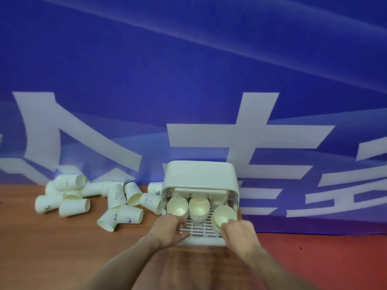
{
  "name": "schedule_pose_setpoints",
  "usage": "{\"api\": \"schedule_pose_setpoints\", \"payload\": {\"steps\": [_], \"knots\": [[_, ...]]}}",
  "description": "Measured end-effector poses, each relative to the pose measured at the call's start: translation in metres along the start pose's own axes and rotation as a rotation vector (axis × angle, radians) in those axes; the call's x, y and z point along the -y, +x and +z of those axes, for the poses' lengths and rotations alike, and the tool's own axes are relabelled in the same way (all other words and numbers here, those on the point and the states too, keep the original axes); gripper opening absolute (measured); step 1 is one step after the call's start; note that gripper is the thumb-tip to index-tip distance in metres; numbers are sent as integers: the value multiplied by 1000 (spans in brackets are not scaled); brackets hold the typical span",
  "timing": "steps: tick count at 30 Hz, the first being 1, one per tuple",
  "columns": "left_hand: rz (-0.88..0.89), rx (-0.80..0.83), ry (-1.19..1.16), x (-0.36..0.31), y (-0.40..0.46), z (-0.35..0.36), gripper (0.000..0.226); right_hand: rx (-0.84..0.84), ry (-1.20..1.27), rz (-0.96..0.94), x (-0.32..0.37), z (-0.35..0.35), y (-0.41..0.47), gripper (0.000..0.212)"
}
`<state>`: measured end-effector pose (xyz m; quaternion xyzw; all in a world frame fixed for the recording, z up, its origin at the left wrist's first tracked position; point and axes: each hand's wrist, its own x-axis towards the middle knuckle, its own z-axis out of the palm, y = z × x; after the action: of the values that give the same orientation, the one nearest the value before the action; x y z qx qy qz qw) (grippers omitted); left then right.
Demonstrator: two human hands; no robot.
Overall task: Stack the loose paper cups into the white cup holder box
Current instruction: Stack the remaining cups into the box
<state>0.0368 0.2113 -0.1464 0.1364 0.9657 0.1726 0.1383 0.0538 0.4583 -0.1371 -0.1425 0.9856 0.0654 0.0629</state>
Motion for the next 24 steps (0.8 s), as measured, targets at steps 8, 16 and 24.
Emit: {"api": "schedule_pose_setpoints", "payload": {"steps": [8, 16, 24], "knots": [[-37, 7, 112, 20, -4, -20, 32, 4, 101, -1, 4, -5, 3, 33], [-40, 50, 107, 24, -31, -36, 30, -52, 154, 5, 30, -31, -13, 45], [-118, 10, 176, 72, -82, -44, 34, -84, 233, -133, 108, -73, -12, 44]]}}
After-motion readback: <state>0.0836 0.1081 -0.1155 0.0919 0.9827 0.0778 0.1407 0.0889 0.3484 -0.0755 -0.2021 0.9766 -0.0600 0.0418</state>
